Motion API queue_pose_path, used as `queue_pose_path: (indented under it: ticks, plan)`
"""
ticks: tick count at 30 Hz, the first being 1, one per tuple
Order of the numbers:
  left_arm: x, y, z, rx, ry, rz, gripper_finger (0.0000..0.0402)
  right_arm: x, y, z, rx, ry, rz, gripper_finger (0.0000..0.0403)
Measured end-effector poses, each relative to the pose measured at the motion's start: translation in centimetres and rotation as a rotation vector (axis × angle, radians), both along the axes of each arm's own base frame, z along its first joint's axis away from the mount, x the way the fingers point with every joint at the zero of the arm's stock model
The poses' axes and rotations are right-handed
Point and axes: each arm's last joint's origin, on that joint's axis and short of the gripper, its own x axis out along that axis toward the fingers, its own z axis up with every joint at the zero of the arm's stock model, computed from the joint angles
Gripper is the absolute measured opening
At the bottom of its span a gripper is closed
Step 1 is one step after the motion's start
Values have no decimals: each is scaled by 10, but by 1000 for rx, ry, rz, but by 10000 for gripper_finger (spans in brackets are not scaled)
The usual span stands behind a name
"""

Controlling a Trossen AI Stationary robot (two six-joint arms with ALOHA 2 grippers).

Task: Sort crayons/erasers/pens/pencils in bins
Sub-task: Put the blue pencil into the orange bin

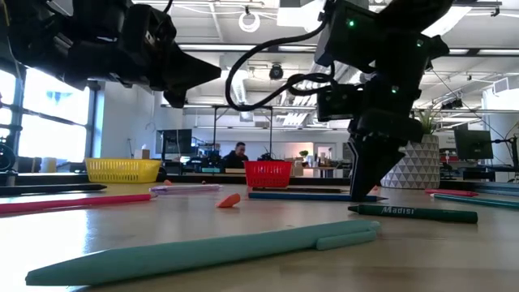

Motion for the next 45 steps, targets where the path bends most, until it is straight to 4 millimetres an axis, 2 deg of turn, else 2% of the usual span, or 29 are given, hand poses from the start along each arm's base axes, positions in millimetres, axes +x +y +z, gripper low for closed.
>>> queue_pose_path:
  ticks: [11, 20, 27, 35, 45]
  plan:
    - [0, 1, 0, 3, 1, 23, 0, -4, 0, -2, 38, 43, -53, 23]
    - [0, 2, 3, 47, -25, 53, 0, -14, 4, 9, 95, 53, -132, 17]
    - [0, 2, 3, 44, -24, 65, 0, -30, 13, 35, 133, 38, -243, 16]
    - [0, 2, 2, 34, -16, 55, 0, -51, 37, 72, 292, -54, -353, 16]
    - [1, -6, 2, 33, -14, 17, 0, -93, 90, 104, 549, -64, -507, 16]
